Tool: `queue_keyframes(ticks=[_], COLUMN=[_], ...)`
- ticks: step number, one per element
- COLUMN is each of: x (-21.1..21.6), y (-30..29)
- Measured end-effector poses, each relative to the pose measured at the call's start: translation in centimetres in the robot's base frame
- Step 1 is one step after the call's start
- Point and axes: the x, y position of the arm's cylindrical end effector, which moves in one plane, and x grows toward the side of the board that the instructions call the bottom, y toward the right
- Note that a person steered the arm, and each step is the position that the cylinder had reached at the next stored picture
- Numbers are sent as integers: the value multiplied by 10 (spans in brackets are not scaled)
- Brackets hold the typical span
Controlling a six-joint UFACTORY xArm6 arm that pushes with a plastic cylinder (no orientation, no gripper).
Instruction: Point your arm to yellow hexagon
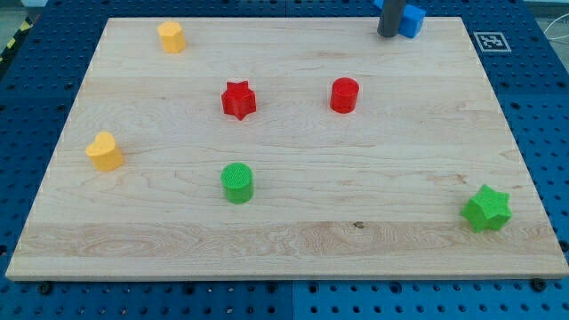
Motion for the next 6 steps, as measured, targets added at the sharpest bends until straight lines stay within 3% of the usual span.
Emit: queue_keyframes(ticks=[3, 6], x=[-8, 10], y=[23, -26])
